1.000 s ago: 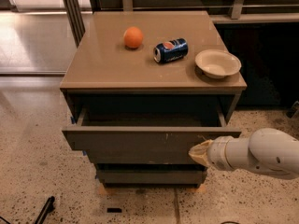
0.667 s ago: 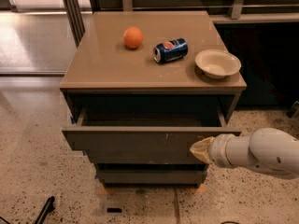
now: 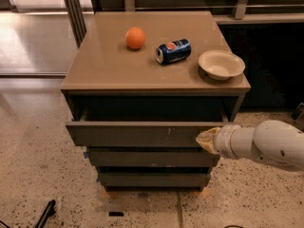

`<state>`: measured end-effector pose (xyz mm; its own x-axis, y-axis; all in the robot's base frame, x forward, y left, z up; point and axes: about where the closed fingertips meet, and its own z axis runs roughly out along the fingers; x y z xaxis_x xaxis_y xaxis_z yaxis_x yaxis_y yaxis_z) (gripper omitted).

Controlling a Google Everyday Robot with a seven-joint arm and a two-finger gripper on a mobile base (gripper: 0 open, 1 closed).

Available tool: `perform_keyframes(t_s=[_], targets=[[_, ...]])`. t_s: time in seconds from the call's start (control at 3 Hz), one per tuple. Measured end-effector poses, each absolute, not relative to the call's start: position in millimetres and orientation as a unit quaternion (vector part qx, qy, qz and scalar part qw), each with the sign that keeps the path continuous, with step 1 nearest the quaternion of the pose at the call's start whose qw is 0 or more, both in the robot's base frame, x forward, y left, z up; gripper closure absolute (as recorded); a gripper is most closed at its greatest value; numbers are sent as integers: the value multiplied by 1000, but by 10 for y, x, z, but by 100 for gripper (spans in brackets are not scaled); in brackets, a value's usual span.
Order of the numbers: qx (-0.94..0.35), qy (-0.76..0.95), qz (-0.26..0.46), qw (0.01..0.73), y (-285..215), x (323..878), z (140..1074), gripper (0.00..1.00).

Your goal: Close top drawer

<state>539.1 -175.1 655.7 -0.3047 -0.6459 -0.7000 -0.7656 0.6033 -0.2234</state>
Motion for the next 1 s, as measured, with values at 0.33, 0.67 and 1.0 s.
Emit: perform_keyframes(t_s=[0.33,0.67,1.0], targets=[[-427,806,58,406,-1886,5615,6611,100],[-411,808,39,419,-2016,5806,6677,100],[-405,806,28,431,-2082,5991,6754,100]])
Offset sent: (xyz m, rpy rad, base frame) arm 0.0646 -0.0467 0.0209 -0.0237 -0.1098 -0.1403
